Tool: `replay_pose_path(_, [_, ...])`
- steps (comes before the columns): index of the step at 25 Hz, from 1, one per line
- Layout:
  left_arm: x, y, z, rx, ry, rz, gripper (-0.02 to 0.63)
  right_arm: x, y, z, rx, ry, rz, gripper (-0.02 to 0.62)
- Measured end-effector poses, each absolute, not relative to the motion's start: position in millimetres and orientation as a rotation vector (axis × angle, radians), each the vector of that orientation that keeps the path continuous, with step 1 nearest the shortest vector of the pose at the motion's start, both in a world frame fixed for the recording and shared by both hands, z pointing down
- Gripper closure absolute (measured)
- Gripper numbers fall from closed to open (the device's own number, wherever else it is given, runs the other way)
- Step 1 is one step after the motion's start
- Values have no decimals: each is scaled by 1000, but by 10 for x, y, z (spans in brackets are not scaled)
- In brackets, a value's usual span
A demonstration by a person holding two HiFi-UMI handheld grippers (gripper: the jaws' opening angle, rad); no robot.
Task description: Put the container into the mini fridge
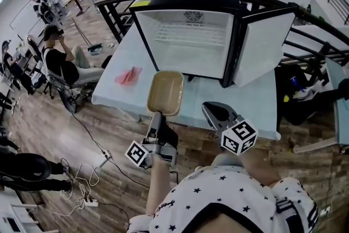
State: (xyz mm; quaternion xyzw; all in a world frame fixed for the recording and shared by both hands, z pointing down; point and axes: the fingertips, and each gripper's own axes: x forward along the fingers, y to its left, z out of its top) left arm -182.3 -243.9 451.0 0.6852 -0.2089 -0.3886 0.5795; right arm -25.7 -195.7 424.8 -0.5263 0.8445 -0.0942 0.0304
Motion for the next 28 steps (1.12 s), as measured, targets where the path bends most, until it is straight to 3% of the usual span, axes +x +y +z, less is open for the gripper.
replay_pose_path(28, [-824,-4045,4287,1628,-373,-789,407,397,-3034,4428,-1804,2481,-346,575])
